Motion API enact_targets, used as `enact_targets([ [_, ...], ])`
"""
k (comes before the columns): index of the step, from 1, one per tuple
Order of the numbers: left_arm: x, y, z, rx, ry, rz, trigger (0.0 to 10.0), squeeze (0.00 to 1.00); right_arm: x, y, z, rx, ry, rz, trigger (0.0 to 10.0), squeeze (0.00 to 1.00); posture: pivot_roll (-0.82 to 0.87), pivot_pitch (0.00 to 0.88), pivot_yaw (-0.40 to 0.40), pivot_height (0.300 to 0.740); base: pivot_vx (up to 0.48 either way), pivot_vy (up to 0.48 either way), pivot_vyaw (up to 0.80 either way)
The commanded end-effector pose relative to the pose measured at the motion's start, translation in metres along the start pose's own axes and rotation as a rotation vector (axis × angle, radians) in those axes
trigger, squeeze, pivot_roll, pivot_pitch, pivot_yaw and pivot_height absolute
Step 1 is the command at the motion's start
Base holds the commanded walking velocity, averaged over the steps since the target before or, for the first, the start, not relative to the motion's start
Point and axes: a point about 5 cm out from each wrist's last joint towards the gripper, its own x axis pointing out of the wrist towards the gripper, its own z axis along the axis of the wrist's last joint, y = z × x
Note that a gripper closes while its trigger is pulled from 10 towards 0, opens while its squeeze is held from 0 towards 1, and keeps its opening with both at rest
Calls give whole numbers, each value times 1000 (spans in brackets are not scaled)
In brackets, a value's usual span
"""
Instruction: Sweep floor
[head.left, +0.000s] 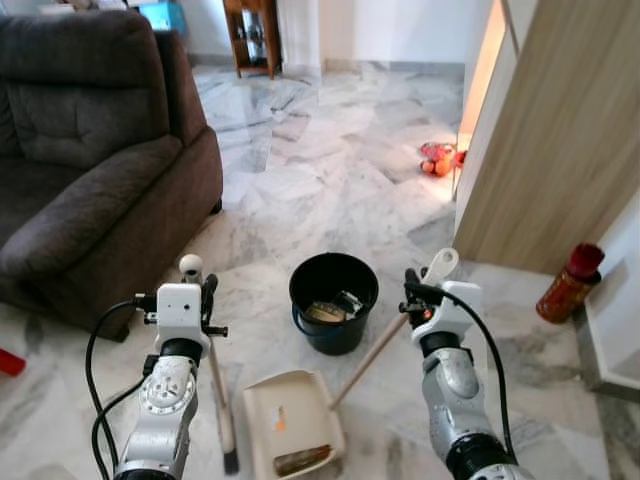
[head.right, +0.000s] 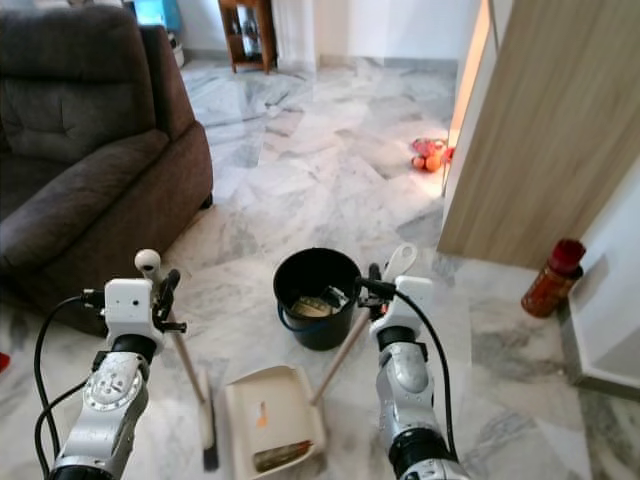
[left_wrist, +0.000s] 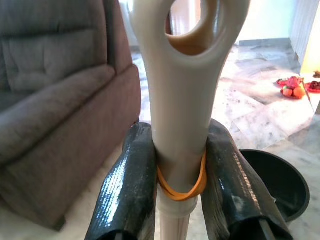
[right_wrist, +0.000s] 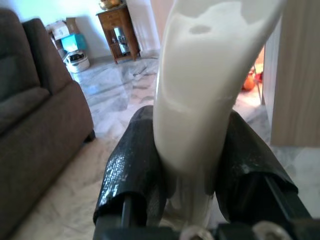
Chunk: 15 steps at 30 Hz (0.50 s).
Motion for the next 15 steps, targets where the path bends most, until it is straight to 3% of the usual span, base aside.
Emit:
enact_targets([
  [1,2,5,7,26,-36,5,10000,0,6,10,10,18,-47,22,10000,0,163,22,23,740,281,0,0],
  [5,2,5,7,27,-37,5,10000,0,7,10,10,20,-48,19,10000,0,163,21,23,740,274,0,0],
  [15,2,4,7,22,-40,6,10000,0,8,7,11,14,-45,2,10000,0,162,26,23,740,0,0,0],
])
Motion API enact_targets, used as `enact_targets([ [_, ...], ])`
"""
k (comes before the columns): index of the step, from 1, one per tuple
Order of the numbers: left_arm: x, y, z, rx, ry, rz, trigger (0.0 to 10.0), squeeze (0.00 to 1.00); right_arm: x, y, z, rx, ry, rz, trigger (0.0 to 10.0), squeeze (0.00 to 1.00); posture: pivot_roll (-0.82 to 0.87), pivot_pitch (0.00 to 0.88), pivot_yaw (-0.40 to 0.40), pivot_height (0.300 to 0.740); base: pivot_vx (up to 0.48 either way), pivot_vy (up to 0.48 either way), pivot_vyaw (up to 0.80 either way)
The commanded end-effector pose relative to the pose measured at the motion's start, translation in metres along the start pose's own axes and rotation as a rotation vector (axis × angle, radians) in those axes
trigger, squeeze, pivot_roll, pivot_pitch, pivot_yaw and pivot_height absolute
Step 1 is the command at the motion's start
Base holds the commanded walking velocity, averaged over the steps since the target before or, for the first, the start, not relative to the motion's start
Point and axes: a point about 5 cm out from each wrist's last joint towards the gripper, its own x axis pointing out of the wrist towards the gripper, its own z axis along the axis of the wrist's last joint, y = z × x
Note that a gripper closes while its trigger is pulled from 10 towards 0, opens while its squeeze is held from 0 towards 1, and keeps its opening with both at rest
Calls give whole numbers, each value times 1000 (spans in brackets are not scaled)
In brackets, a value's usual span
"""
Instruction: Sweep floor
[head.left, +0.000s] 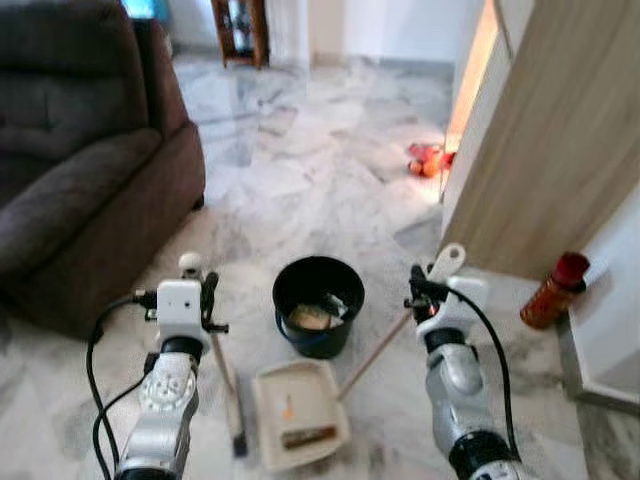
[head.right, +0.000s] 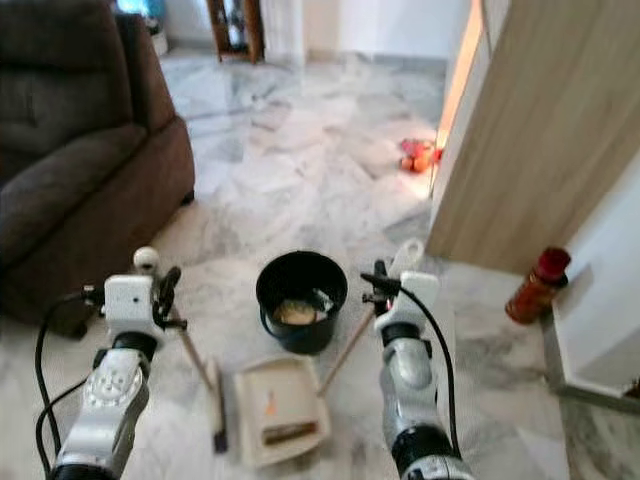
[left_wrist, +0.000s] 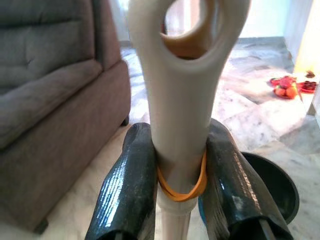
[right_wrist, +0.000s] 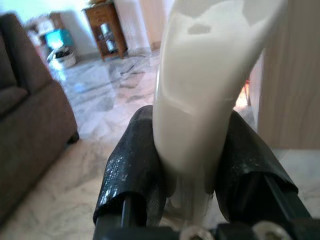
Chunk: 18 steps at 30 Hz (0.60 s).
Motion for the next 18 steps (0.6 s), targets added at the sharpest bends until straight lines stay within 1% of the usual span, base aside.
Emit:
enact_targets([
  [1,1,6,7,29,-37,8,10000,0,6,10,9,24,-40,18,10000,0,160,28,24,740,0,0,0],
  [11,1,7,6,30,-32,5,10000,0,8,6,21,13,-90,-4,10000,0,155,42,27,740,0,0,0],
  [18,1,6,6,31,-30,2,10000,0,3,2,33,1,-136,-10,10000,0,143,51,30,740,0,0,0],
])
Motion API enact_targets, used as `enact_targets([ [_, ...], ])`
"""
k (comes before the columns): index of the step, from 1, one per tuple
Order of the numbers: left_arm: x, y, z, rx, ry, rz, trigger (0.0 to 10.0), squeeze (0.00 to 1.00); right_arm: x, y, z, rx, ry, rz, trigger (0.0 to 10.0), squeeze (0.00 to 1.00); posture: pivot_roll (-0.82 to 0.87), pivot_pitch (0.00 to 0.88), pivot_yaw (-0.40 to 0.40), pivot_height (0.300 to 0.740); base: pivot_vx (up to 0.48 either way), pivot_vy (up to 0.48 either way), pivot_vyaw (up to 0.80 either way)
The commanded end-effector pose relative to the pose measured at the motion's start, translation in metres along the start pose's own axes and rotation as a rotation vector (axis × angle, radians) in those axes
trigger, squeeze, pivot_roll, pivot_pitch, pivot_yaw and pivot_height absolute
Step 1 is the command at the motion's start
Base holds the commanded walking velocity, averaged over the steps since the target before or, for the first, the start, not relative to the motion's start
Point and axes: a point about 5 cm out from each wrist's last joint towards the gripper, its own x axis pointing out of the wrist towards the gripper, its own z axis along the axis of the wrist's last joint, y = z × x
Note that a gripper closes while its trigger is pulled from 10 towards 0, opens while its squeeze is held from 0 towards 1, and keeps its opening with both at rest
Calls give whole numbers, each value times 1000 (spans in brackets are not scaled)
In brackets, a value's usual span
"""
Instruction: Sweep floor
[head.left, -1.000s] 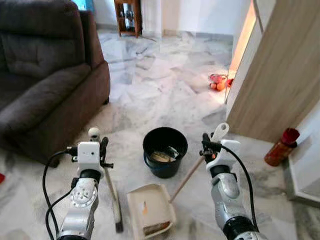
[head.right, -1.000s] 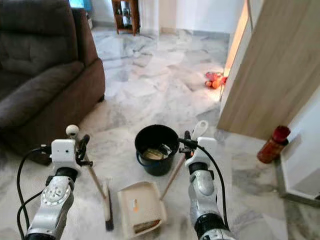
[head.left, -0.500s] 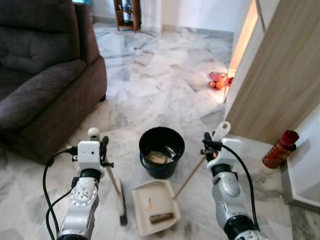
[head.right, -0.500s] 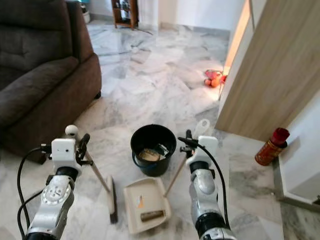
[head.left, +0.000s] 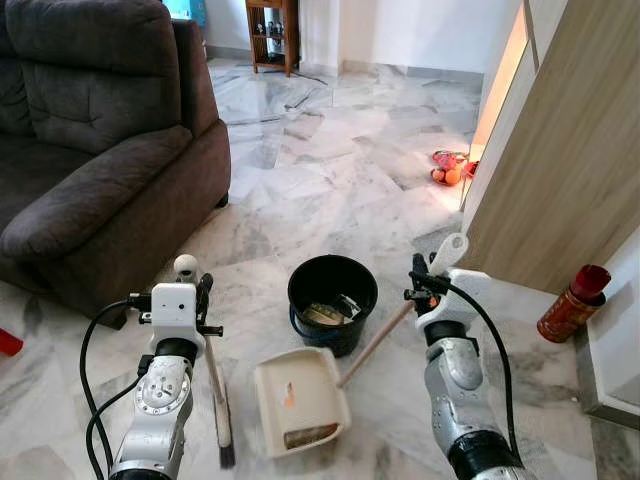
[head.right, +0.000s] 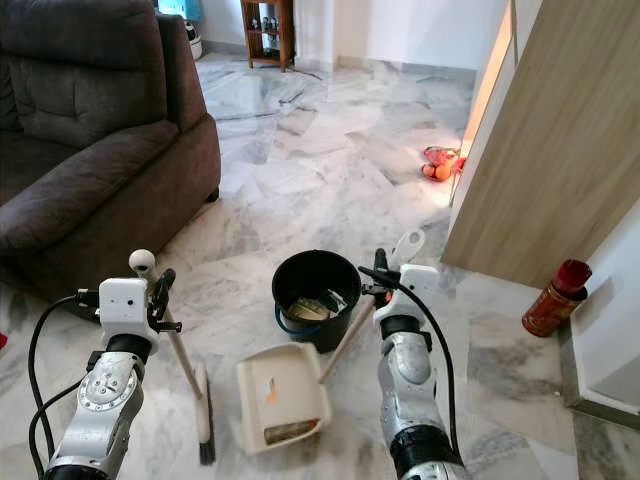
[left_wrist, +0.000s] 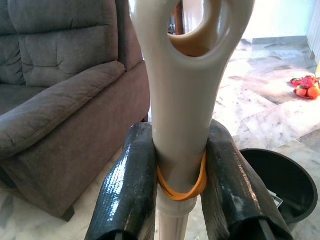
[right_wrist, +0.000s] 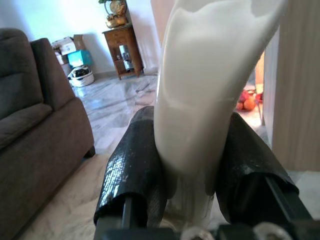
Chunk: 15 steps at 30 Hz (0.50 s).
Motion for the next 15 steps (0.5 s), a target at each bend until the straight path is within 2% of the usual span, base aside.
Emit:
enact_targets([
  [1,2,0,7,9,-33,-6,10000,0,4,3,15,6,-60,10,10000,0,143,51,30,740,0,0,0],
  [11,3,0,6,6,-32,-6,10000,0,-10,-2,39,-85,-92,55,10000,0,137,58,28,740,0,0,0],
  [15,3,-1,6,4,-31,-9,10000,0,-15,-4,50,-90,-102,55,10000,0,127,59,28,740,0,0,0],
])
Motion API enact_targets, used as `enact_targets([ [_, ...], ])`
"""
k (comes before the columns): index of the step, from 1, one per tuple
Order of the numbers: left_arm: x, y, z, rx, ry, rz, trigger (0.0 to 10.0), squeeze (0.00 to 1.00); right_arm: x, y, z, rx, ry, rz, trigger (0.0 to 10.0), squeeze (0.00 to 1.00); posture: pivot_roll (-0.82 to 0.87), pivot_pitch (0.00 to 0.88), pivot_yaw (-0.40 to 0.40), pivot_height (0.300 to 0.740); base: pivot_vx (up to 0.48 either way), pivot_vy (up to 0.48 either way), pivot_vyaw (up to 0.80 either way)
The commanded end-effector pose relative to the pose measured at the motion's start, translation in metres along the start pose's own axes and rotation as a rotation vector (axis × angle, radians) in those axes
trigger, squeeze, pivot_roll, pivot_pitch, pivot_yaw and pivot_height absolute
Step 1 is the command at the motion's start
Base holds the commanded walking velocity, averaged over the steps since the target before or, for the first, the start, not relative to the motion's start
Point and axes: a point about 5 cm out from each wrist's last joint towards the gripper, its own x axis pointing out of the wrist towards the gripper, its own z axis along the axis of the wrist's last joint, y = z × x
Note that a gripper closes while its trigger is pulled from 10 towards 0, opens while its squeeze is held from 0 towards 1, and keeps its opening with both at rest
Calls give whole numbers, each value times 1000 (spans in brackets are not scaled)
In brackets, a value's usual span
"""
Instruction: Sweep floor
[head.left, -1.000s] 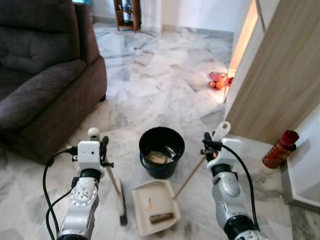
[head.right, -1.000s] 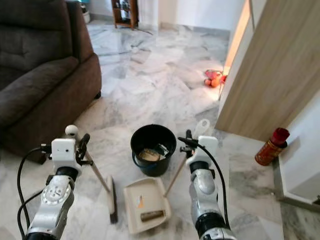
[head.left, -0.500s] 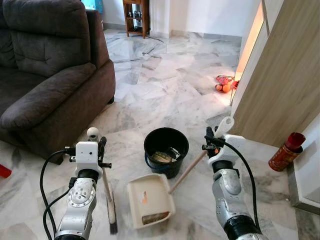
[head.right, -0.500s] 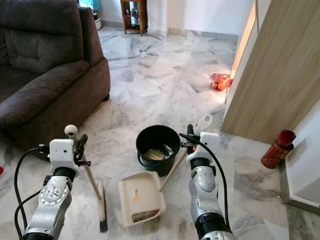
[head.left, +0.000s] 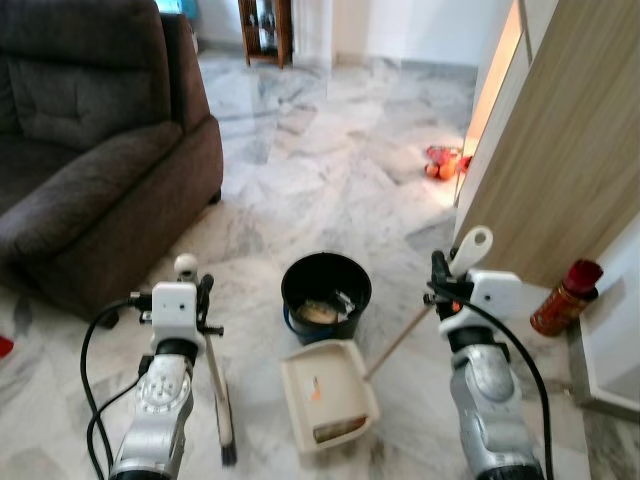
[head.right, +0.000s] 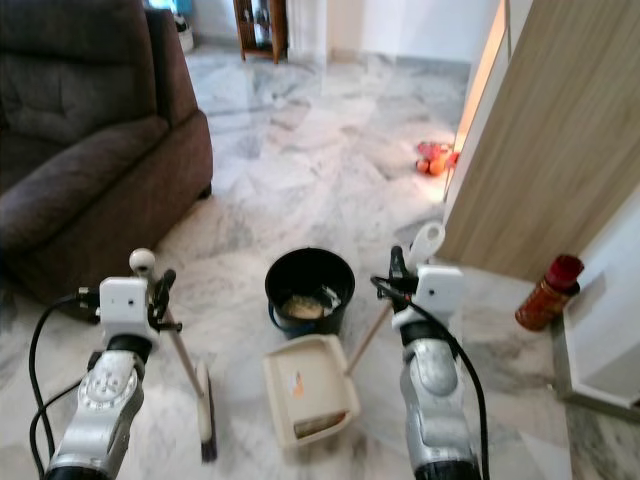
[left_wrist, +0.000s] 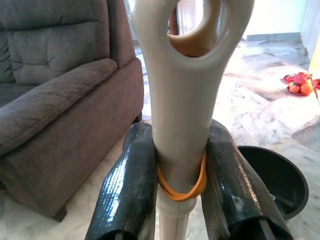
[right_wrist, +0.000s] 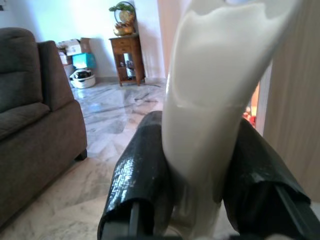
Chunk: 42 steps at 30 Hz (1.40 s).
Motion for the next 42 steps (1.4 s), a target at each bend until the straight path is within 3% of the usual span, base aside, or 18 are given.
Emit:
enact_targets([
  [1,3,0,6,6,-31,-6,10000,0,3,4,20,10,-67,16,10000,0,127,59,28,740,0,0,0],
  [6,3,-1,6,4,-31,-8,10000,0,3,6,45,18,-95,27,10000,0,127,59,27,740,0,0,0],
  [14,3,-1,6,3,-30,-8,10000,0,3,6,64,71,-79,24,10000,0,123,58,28,740,0,0,0],
  [23,4,-1,5,1,-28,-10,10000,0,4,2,84,-27,-12,30,10000,0,122,54,26,740,0,0,0],
  [25,4,-1,5,1,-28,-9,10000,0,5,3,89,-47,-22,40,10000,0,124,53,26,740,0,0,0],
  [32,4,-1,5,-3,-31,-9,10000,0,14,11,129,9,-164,31,10000,0,128,44,25,740,0,0,0],
  [42,3,-2,5,-9,-33,-11,10000,0,18,9,150,35,-213,8,10000,0,123,35,25,740,0,0,0],
])
